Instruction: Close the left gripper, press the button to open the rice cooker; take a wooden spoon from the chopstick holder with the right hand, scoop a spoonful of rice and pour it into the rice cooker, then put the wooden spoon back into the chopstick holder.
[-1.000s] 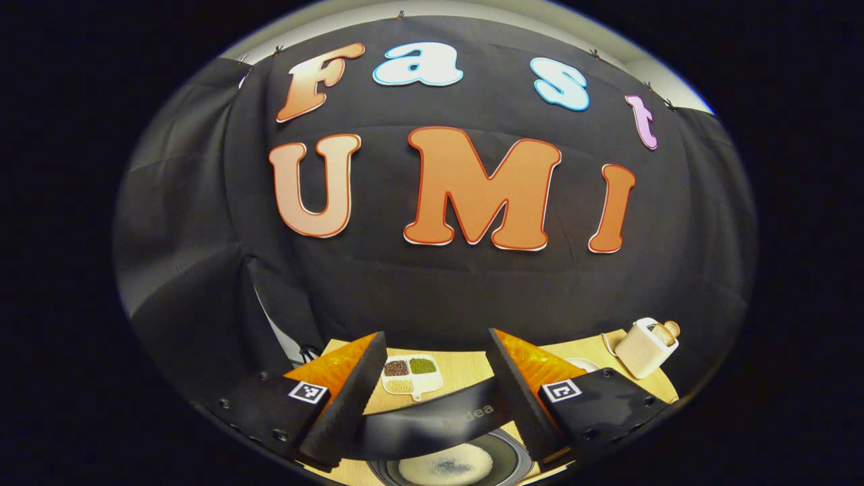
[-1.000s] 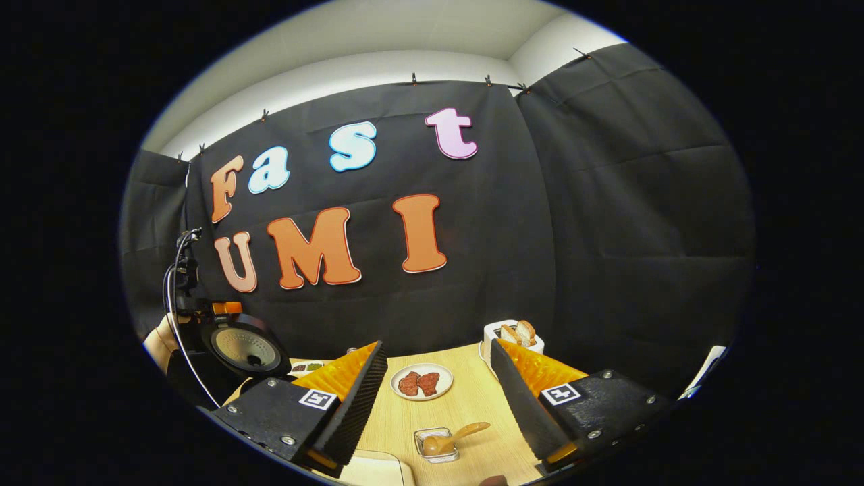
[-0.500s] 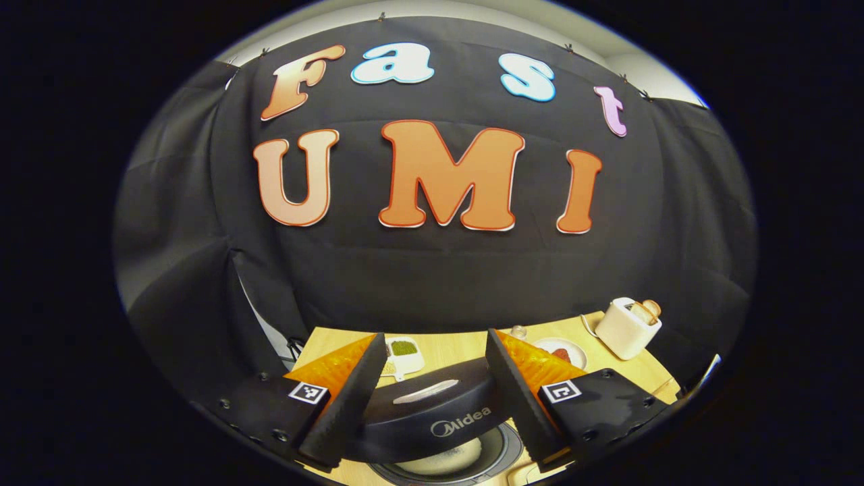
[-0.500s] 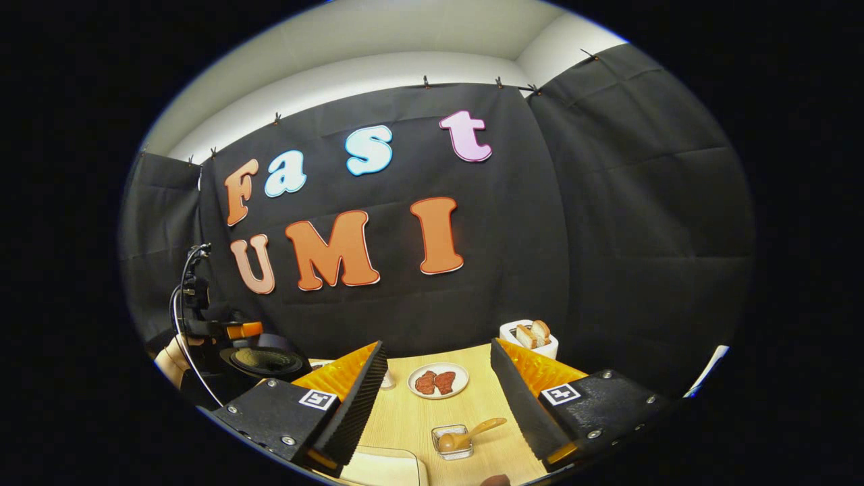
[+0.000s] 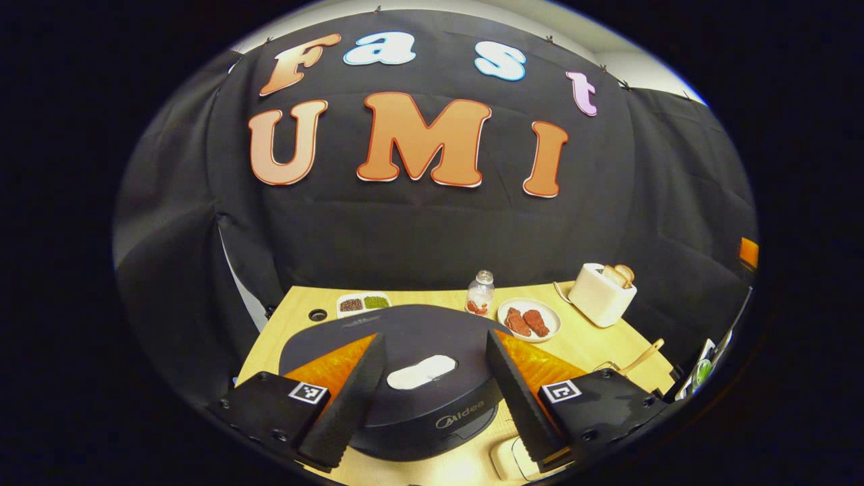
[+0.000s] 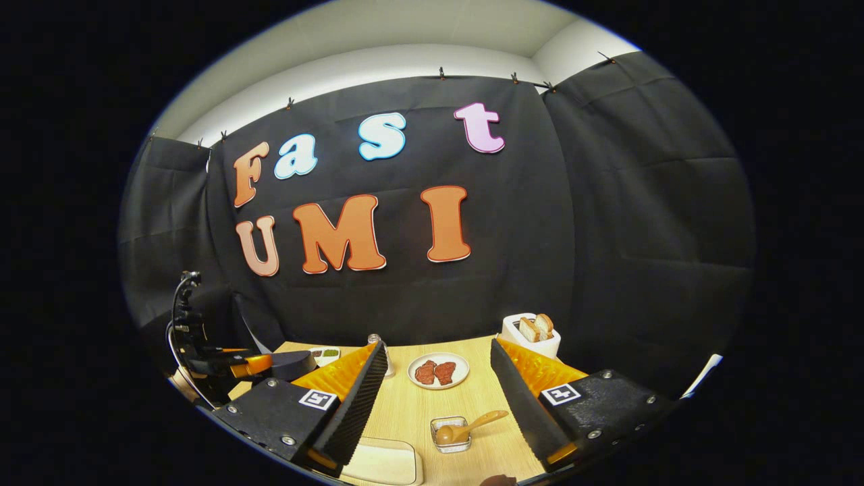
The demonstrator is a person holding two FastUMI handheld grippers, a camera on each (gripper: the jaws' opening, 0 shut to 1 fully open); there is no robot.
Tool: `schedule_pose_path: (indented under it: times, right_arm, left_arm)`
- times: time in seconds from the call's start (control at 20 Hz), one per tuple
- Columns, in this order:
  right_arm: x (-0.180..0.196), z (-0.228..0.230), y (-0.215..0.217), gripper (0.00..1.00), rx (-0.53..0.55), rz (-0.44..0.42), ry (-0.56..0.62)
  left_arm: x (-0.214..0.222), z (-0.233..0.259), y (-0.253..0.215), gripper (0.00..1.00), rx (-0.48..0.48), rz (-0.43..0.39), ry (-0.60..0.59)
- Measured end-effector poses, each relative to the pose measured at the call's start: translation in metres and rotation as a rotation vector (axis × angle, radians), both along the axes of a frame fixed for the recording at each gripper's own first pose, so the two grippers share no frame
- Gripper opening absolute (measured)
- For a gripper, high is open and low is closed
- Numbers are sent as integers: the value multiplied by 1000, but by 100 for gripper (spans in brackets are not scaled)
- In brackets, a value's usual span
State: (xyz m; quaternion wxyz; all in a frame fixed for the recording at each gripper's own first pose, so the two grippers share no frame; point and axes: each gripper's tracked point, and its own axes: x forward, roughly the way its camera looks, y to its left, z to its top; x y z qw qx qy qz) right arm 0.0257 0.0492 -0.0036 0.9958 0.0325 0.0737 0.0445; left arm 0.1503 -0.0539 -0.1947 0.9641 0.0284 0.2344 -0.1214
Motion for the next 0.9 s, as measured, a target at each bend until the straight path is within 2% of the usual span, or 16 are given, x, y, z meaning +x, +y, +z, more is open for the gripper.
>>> schedule_pose_path:
  times: [0.1,0.2,0.25,0.3,0.4,0.5,0.55,0.6,0.65,0.75,0.9]
  right_arm:
    - [-1,-5,-1,94,2,-2,13]
    - [-2,-10,-1,95,2,-1,28]
    - [-2,-13,-1,95,0,-3,35]
    - [-2,-14,-2,95,0,-5,39]
    - [-3,-17,-2,95,3,-8,45]
    - [-4,-20,-1,95,1,-8,53]
    - [-4,-21,-2,95,-1,-10,56]
    - [-5,-22,-2,95,-2,-10,59]
    - [-5,-23,-3,95,-2,-10,62]
    - [-4,-25,-1,95,-3,-8,65]
    - [-4,-30,0,95,-19,3,72]
  left_arm:
    - [-10,-22,2,100,-14,13,27]
    - [-15,-33,3,95,51,-20,-15]
    - [-17,-42,2,98,76,-25,-18]
    - [-20,-50,0,94,75,-14,-10]
    - [-22,-61,4,100,108,-5,-11]
    - [-26,-68,5,99,139,-8,-15]
    - [-24,-65,3,95,119,-5,-35]
    - [-26,-68,4,100,102,2,-19]
    - [-26,-68,5,98,97,0,-24]
    - [-28,-83,5,96,126,5,13]
    - [-22,-77,2,97,135,-8,-2]
